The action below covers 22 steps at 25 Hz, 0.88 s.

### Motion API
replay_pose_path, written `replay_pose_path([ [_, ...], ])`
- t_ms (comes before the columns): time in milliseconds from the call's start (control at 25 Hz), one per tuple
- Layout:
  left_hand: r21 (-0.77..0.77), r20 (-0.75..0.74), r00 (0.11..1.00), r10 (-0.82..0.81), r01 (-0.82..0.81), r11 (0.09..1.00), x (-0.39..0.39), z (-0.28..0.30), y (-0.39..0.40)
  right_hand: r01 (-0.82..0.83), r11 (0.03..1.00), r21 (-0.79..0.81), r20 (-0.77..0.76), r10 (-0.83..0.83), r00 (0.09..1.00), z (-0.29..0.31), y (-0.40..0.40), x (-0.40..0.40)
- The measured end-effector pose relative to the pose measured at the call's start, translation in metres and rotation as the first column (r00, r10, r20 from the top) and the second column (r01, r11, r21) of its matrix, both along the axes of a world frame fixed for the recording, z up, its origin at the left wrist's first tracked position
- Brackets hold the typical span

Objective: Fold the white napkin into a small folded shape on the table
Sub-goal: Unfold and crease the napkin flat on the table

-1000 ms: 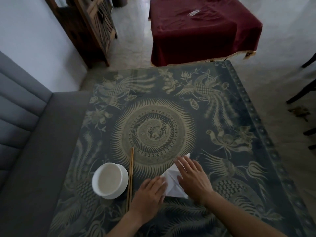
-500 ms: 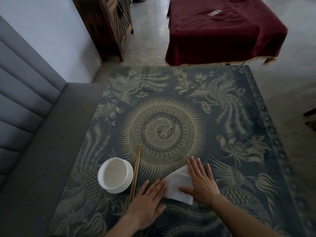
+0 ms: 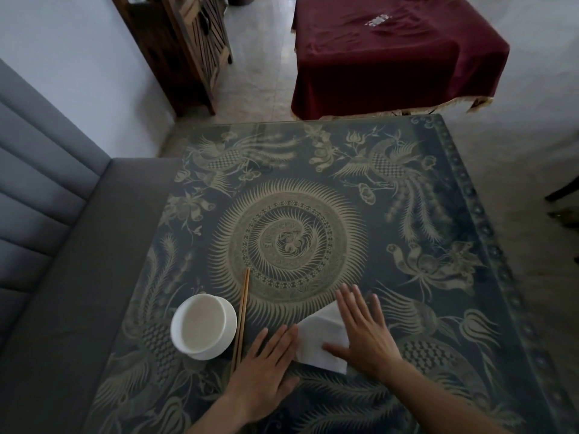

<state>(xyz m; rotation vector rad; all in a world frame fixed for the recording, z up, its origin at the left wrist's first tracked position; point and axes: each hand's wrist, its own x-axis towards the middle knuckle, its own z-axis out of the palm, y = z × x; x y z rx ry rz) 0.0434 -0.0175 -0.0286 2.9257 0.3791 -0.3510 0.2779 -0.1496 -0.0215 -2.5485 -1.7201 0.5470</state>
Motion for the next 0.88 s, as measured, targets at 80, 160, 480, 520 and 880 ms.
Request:
replay_pose_path([
  [80,-0.021,0.027,1.0,-0.009,0.01,1.0,0.014,0.001,-0.003,-0.055,0.997,0.052,0.011,0.055,0.998,0.003,0.005,-0.018],
  [160,-0.055,0.048,0.999,0.024,-0.022,0.998,0.027,0.0,-0.009,-0.078,0.996,0.048,0.023,0.077,0.997,0.002,0.012,-0.034],
  [480,-0.21,0.056,0.962,0.268,-0.251,0.945,0.041,-0.02,-0.04,0.004,0.999,-0.053,-0.031,-0.006,0.999,-0.015,0.013,-0.033],
  [520,-0.179,0.058,0.962,0.268,-0.254,0.95,0.038,-0.021,-0.041,0.01,0.998,-0.059,-0.045,-0.013,0.999,-0.017,0.011,-0.031],
  [880,-0.007,0.063,0.987,0.149,-0.149,0.989,-0.008,-0.034,-0.023,0.055,0.99,-0.127,-0.025,-0.058,0.998,-0.02,0.002,0.002],
])
